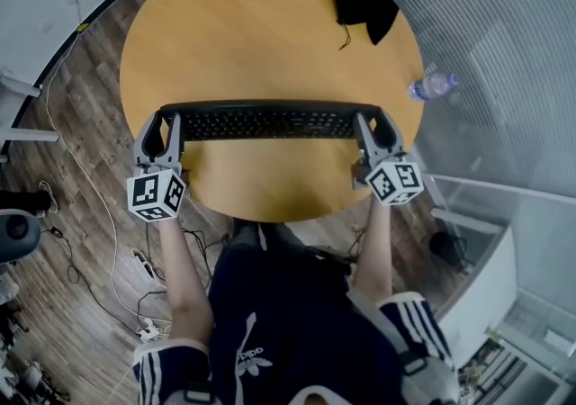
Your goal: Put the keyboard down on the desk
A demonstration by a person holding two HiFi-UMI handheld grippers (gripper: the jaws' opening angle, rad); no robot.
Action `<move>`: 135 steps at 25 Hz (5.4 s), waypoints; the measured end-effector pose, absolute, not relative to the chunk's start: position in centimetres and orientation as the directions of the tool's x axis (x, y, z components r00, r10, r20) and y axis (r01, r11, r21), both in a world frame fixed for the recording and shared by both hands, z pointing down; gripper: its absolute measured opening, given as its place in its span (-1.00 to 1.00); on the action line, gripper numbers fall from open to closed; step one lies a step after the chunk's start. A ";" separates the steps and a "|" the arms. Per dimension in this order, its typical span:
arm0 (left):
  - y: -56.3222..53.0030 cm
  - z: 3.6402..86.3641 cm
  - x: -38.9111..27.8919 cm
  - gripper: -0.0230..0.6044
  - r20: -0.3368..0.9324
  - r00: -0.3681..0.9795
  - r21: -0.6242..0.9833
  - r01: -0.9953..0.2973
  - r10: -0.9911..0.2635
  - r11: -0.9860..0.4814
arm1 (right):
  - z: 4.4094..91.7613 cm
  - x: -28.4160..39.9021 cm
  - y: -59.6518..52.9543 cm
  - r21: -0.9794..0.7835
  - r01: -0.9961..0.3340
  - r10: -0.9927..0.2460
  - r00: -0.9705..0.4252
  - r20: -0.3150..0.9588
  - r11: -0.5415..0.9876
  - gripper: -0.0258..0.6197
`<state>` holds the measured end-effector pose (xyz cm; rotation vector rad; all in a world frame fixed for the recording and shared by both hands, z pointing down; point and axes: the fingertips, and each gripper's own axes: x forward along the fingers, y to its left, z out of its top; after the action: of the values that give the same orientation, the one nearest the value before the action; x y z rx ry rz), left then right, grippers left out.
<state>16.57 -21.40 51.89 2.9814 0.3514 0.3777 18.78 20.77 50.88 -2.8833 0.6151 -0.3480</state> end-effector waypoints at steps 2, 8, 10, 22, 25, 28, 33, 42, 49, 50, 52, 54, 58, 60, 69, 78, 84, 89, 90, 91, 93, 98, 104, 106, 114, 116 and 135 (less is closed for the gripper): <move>-21.5 53.1 17.1 -0.47 0.257 0.935 0.145 0.211 0.243 -0.967 | 52.5 19.2 20.7 -0.231 -0.372 -0.421 0.880 0.220 -0.899 -0.31; -21.5 55.8 18.3 -0.47 0.323 0.919 0.156 0.185 0.227 -0.970 | 55.4 20.6 20.7 -0.248 -0.347 -0.409 0.870 0.276 -0.904 -0.31; -21.6 57.1 18.5 -0.47 0.346 0.914 0.166 0.163 0.212 -0.973 | 56.2 21.2 20.4 -0.244 -0.348 -0.411 0.864 0.292 -0.905 -0.31; -20.9 59.4 21.4 -0.47 0.383 0.902 0.179 0.141 0.201 -0.974 | 60.4 23.9 21.4 -0.288 -0.302 -0.396 0.842 0.367 -0.909 -0.31; -20.9 59.7 22.0 -0.47 0.390 0.901 0.175 0.133 0.193 -0.975 | 60.9 24.7 21.4 -0.297 -0.295 -0.395 0.838 0.376 -0.908 -0.31; -20.9 60.4 22.7 -0.47 0.402 0.896 0.175 0.125 0.187 -0.976 | 61.6 25.5 21.5 -0.307 -0.285 -0.394 0.831 0.393 -0.908 -0.31; -20.9 61.9 23.8 -0.47 0.422 0.888 0.188 0.113 0.185 -0.976 | 62.9 26.6 21.5 -0.315 -0.252 -0.376 0.815 0.441 -0.915 -0.31; -20.5 64.7 25.2 -0.47 0.482 0.854 0.191 0.114 0.195 -0.975 | 66.0 27.6 22.1 -0.343 -0.214 -0.373 0.773 0.513 -0.915 -0.31; -20.3 65.9 25.4 -0.47 0.516 0.834 0.176 0.121 0.196 -0.977 | 67.2 27.6 22.2 -0.342 -0.197 -0.366 0.750 0.552 -0.919 -0.31; -20.3 66.0 25.5 -0.47 0.522 0.830 0.171 0.122 0.195 -0.978 | 67.3 27.6 22.2 -0.339 -0.196 -0.365 0.743 0.561 -0.920 -0.31; -20.3 66.3 25.6 -0.47 0.543 0.819 0.157 0.121 0.188 -0.980 | 67.7 27.8 22.1 -0.332 -0.192 -0.361 0.728 0.583 -0.924 -0.31; -20.3 66.5 25.8 -0.47 0.563 0.807 0.141 0.119 0.179 -0.983 | 68.0 27.9 22.1 -0.319 -0.185 -0.350 0.716 0.604 -0.930 -0.31; -20.2 66.8 26.0 -0.47 0.590 0.791 0.116 0.119 0.165 -0.986 | 68.6 28.1 22.0 -0.312 -0.172 -0.341 0.687 0.641 -0.934 -0.30; -20.1 66.9 26.0 -0.47 0.592 0.789 0.109 0.119 0.161 -0.987 | 68.7 28.1 22.1 -0.300 -0.173 -0.334 0.685 0.647 -0.938 -0.30; -20.0 67.0 25.9 -0.47 0.587 0.795 0.098 0.116 0.151 -0.988 | 68.5 27.9 22.2 -0.231 -0.179 -0.286 0.734 0.616 -0.956 -0.30; -20.2 66.2 26.0 -0.47 0.580 0.797 0.089 0.142 0.167 -0.986 | 67.9 28.2 22.8 -0.163 -0.180 -0.242 0.758 0.606 -0.970 -0.30; -19.8 62.1 26.7 -0.52 0.493 0.850 0.076 0.172 0.187 -0.982 | 63.6 28.5 22.5 -0.159 -0.194 -0.249 0.816 0.521 -0.968 -0.37; -18.5 57.9 26.9 -0.84 0.410 0.890 0.063 0.193 0.202 -0.979 | 59.9 27.9 20.7 -0.134 -0.215 -0.253 0.855 0.454 -0.967 -0.81; -18.1 56.9 26.9 -0.89 0.389 0.897 0.061 0.201 0.209 -0.978 | 59.2 27.8 20.3 -0.134 -0.222 -0.258 0.860 0.440 -0.966 -0.85; -17.7 55.9 26.9 -0.91 0.369 0.903 0.059 0.212 0.219 -0.975 | 58.4 27.7 19.9 -0.135 -0.230 -0.266 0.865 0.425 -0.964 -0.88; -17.1 53.8 26.7 -0.92 0.328 0.913 0.060 0.235 0.241 -0.970 | 56.7 27.4 19.1 -0.142 -0.243 -0.281 0.875 0.395 -0.959 -0.91; -16.2 48.3 25.5 -0.92 0.232 0.934 0.058 0.267 0.273 -0.962 | 51.7 25.8 17.8 -0.143 -0.266 -0.299 0.898 0.323 -0.953 -0.91; -15.8 41.2 23.1 -0.92 0.122 0.942 0.030 0.310 0.312 -0.950 | 43.7 22.4 15.4 -0.106 -0.313 -0.328 0.922 0.207 -0.944 -0.91; -15.8 39.1 21.6 -0.92 0.090 0.943 0.029 0.319 0.320 -0.947 | 41.9 20.8 14.9 -0.093 -0.322 -0.334 0.925 0.182 -0.942 -0.91; -14.3 32.8 15.5 -0.92 -0.019 0.923 0.006 0.384 0.384 -0.923 | 36.2 14.4 14.0 -0.053 -0.335 -0.339 0.934 0.116 -0.941 -0.91; -13.9 32.2 14.2 -0.92 -0.028 0.916 0.000 0.401 0.401 -0.916 | 35.5 12.8 13.5 -0.033 -0.342 -0.344 0.932 0.112 -0.939 -0.91; -14.0 34.9 5.0 -0.92 -0.004 0.902 0.033 0.432 0.432 -0.901 | 37.6 3.1 8.4 -0.094 -0.413 -0.423 0.893 0.155 -0.906 -0.91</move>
<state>5.04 -14.01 34.93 3.0312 0.6890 0.0045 3.08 8.37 37.65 -2.9994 0.6629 -0.2651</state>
